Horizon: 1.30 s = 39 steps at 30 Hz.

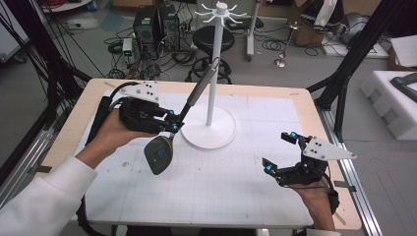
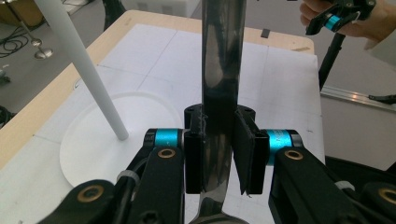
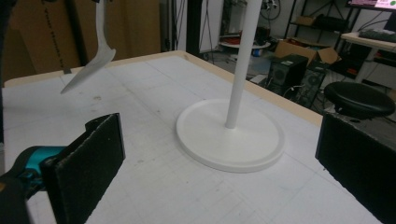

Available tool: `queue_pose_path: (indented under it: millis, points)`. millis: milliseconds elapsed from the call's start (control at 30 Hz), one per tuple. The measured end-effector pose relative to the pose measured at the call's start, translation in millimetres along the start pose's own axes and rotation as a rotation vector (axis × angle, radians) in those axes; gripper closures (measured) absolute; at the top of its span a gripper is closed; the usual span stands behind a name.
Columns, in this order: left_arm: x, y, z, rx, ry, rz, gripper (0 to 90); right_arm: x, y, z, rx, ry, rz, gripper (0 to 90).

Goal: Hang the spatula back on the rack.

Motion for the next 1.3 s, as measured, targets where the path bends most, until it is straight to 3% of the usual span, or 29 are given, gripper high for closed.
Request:
queue_pose_path:
  millis: [200,467,833,1300]
  points:
    - [-0.8,0.7,-0.3,-0.001,-0.006,0.006,75.1,-7.2,1.5,-14.2,-0.013,0.007,-0.042,0.2]
    - [-2.7,2.1,-0.7,0.001,-0.023,-0.001,75.1,-19.5,4.8,-37.2,-0.036,-0.005,-0.137,0.2]
    - [-6.4,4.2,-1.7,-0.006,-0.038,-0.001,75.1,-36.8,12.5,-76.3,-0.03,-0.018,-0.247,0.2]
    - [-10.4,7.8,-3.5,-0.001,-0.062,-0.01,75.1,-59.6,20.7,-128.0,-0.004,-0.041,-0.321,0.2]
Point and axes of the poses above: each handheld gripper's, and its own axes: x roughly backward along the jaws, z roughly out of its underside, y roughly to its left, the point moved 2 cm from there along -x, roughly forward along the jaws, and after that the axes turned 13 degrees about z, right-handed, at the moved point
